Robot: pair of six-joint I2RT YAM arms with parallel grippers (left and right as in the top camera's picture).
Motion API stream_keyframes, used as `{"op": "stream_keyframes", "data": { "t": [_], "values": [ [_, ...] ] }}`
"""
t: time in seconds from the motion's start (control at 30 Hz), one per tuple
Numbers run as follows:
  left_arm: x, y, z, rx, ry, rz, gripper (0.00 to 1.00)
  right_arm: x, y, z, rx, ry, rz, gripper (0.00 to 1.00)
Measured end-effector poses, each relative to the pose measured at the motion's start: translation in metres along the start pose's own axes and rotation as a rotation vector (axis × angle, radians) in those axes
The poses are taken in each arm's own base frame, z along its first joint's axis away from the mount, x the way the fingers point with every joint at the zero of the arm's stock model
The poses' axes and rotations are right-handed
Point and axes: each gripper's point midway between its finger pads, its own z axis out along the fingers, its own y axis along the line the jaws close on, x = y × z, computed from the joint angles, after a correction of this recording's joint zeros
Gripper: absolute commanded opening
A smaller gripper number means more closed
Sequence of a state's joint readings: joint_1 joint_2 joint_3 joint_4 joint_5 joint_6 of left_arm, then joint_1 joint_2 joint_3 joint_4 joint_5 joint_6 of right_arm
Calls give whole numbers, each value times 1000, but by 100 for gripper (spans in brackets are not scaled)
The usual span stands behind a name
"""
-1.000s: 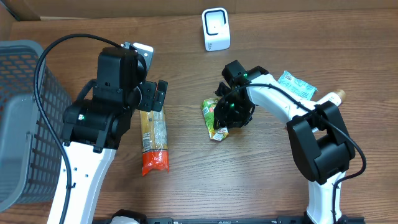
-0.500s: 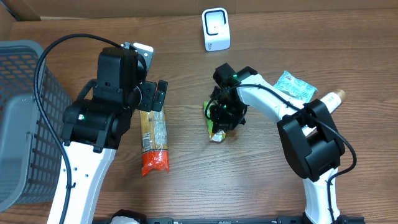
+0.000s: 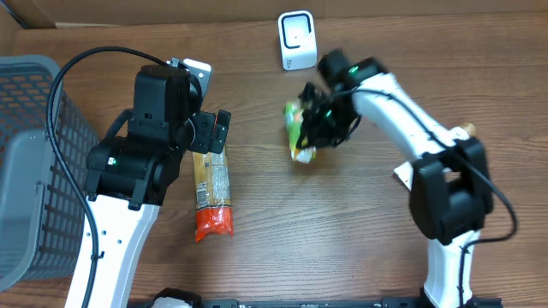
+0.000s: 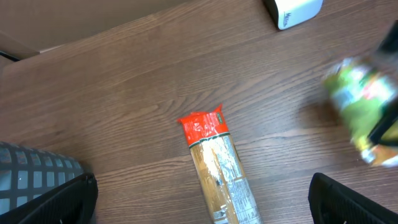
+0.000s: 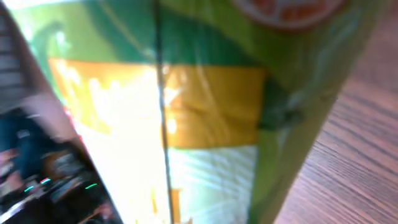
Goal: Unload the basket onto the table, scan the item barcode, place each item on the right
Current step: 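Lift the green tea pouch with the right gripper toward the scanner, then hold the tea pouch up in front of the white scanner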
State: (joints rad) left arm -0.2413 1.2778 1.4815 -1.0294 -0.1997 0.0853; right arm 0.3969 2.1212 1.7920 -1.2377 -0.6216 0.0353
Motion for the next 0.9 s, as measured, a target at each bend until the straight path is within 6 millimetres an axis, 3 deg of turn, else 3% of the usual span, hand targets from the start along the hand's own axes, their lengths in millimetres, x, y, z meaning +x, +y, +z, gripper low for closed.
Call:
{"op": "stream_keyframes", "data": {
  "t": [0.17,0.33,0.5,0.73,0.9],
  "values": [
    [0,0,0,0,0,0,99,-1,39,-79,-226,-122,-143,4],
    [0,0,0,0,0,0,100,15,56,-128,-332,-203,-254,4],
    [0,0,0,0,0,0,100,27,63,-138,-369,-213,-342,4],
    [0,0,0,0,0,0,100,27,65,-139,-375,-230,-420,4],
    [0,0,0,0,0,0,100,11,50,-132,-259,-249,-389,3]
  ]
}}
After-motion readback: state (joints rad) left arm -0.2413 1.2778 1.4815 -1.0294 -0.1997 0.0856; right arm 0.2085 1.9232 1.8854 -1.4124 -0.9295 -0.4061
